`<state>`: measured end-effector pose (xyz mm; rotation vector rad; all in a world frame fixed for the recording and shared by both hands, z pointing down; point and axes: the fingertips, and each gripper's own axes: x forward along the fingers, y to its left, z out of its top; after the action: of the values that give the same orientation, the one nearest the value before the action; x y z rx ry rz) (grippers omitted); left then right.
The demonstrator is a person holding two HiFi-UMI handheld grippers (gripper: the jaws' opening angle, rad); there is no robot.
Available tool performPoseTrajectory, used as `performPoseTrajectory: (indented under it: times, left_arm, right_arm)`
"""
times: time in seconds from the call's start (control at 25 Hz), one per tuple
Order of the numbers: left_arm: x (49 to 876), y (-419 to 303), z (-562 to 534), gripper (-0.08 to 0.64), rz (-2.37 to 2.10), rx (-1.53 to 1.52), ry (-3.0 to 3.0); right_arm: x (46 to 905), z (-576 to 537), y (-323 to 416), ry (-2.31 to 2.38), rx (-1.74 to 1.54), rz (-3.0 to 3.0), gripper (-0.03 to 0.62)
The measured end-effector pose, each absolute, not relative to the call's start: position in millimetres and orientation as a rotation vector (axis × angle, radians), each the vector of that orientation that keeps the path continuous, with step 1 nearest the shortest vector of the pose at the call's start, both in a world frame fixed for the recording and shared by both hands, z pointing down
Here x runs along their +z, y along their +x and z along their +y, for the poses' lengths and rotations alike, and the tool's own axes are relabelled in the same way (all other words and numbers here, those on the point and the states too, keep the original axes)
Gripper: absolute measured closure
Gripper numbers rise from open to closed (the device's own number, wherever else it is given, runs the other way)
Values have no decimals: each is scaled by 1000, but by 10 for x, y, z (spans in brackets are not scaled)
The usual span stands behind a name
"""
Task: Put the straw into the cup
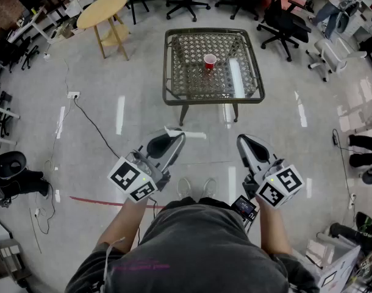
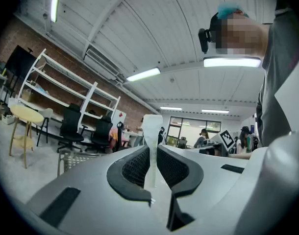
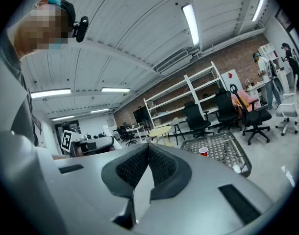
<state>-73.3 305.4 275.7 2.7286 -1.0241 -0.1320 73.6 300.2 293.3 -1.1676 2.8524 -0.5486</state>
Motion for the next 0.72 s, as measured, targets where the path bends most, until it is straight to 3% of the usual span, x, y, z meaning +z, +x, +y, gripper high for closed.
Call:
performPoseTrajectory:
  times: [0.72]
  left_arm:
    - [2844,-351,2957,509,-1088,-96,2709]
  right_arm:
    - [3016,2820,1241,-1137,-612,2782,577]
